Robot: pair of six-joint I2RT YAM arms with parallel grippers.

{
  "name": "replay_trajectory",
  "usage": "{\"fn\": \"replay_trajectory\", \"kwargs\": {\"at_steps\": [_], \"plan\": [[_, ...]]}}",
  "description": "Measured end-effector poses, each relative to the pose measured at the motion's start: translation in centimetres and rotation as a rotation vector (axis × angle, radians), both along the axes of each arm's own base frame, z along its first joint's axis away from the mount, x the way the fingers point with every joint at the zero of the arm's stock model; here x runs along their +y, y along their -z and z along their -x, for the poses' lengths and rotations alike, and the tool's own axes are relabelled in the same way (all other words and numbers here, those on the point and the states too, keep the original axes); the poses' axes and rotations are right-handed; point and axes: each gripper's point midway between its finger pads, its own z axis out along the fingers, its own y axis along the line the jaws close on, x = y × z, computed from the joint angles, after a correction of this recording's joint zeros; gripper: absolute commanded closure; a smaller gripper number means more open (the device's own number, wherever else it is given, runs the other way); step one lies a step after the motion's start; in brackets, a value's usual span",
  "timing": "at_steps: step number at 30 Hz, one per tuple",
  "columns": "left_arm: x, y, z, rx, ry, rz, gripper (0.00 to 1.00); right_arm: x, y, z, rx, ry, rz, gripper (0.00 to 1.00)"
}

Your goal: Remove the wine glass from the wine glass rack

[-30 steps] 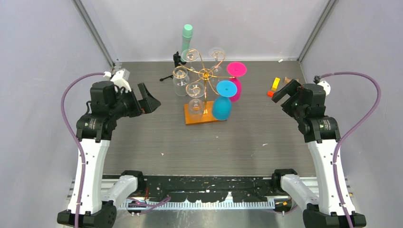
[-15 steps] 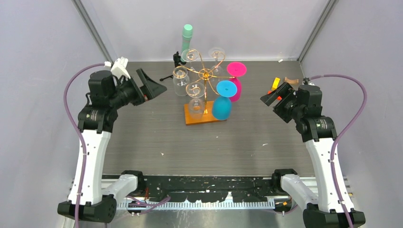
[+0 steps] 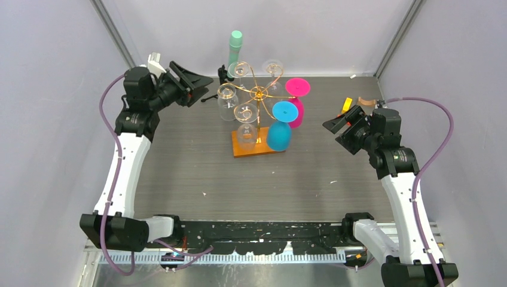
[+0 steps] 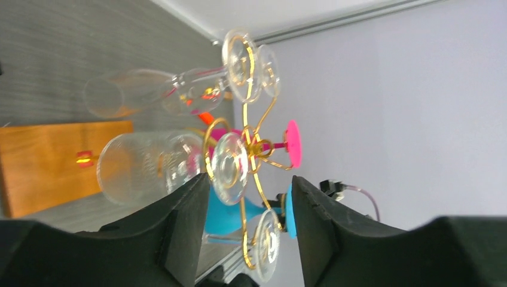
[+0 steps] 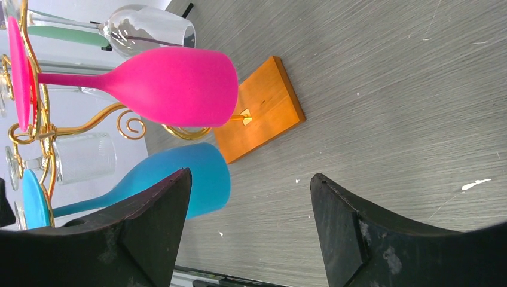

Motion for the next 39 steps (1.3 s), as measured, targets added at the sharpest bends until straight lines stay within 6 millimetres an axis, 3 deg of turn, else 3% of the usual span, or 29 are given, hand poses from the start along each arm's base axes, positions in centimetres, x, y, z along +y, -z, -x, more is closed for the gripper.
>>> {"fn": "replay_trajectory", "kwargs": {"at_steps": [5,23,31,39], "plan": [[-0.7,-1.0,-1.3,0.004,0.011,0.091,0.49,0.0,0.0,0.0,-0.001,0.000,-0.001,0.27],[-2.0,2.2,-2.0,0.109,-0.032,0.094,0.53,-1.2,0.1,-0.2,-0.012,0.049,0.048,0.32],[-2.2,2.9,-1.9,0.153,-0.032,0.115,0.64,-1.6,0.1,0.1,-0.015,0.065,0.064,0.33],[-2.3,3.8,-1.8,0.191,-0.035,0.131,0.67,-2.1,0.3,0.1,-0.006,0.092,0.080,0.34]]}}
